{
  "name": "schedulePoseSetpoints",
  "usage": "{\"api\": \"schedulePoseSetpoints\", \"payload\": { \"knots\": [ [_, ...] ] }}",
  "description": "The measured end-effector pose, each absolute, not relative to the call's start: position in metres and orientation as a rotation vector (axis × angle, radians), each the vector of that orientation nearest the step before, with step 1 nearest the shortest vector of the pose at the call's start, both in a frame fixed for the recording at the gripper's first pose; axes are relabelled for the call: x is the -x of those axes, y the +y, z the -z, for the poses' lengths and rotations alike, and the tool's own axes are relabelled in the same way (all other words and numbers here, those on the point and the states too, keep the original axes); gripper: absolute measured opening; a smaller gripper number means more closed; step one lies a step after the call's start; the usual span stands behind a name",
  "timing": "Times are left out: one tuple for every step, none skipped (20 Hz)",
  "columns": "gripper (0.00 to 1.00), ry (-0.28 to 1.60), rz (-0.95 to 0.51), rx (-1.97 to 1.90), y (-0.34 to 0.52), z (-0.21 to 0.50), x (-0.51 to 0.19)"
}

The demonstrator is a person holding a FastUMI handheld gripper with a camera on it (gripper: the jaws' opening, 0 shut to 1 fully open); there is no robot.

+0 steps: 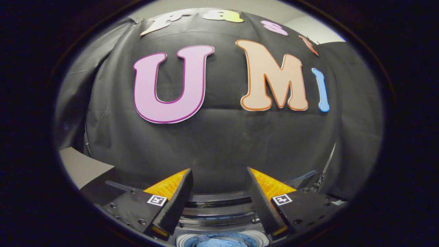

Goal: Put the clothes into the washing machine and then close the washing machine lid.

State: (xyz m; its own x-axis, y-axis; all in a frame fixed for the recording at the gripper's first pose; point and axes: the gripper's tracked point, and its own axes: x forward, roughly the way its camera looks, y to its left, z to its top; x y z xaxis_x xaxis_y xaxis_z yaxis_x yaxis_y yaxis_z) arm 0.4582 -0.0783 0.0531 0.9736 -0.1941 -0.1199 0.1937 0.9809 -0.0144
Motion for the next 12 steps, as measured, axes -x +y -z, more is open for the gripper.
{"api": "schedulePoseSetpoints", "payload": {
  "knots": [
    [0.96,0.116,0.200,0.003,-0.078,-0.053,-0.454],
    [0.96,0.107,0.204,0.003,-0.078,-0.053,-0.450],
    [0.96,0.093,0.205,0.004,-0.077,-0.054,-0.446],
    [0.96,0.082,0.208,-0.004,-0.077,-0.053,-0.441],
    [0.96,0.074,0.214,-0.008,-0.078,-0.053,-0.438],
    [0.96,0.068,0.220,-0.006,-0.078,-0.053,-0.434],
    [0.96,0.068,0.226,-0.005,-0.078,-0.052,-0.433],
    [0.96,0.068,0.232,-0.005,-0.077,-0.052,-0.430],
    [0.96,0.070,0.236,-0.005,-0.076,-0.051,-0.427],
    [0.96,0.069,0.236,-0.002,-0.075,-0.051,-0.424],
    [0.96,0.065,0.236,-0.005,-0.075,-0.051,-0.422],
    [0.96,0.059,0.236,-0.008,-0.075,-0.052,-0.420]
  ]
}}
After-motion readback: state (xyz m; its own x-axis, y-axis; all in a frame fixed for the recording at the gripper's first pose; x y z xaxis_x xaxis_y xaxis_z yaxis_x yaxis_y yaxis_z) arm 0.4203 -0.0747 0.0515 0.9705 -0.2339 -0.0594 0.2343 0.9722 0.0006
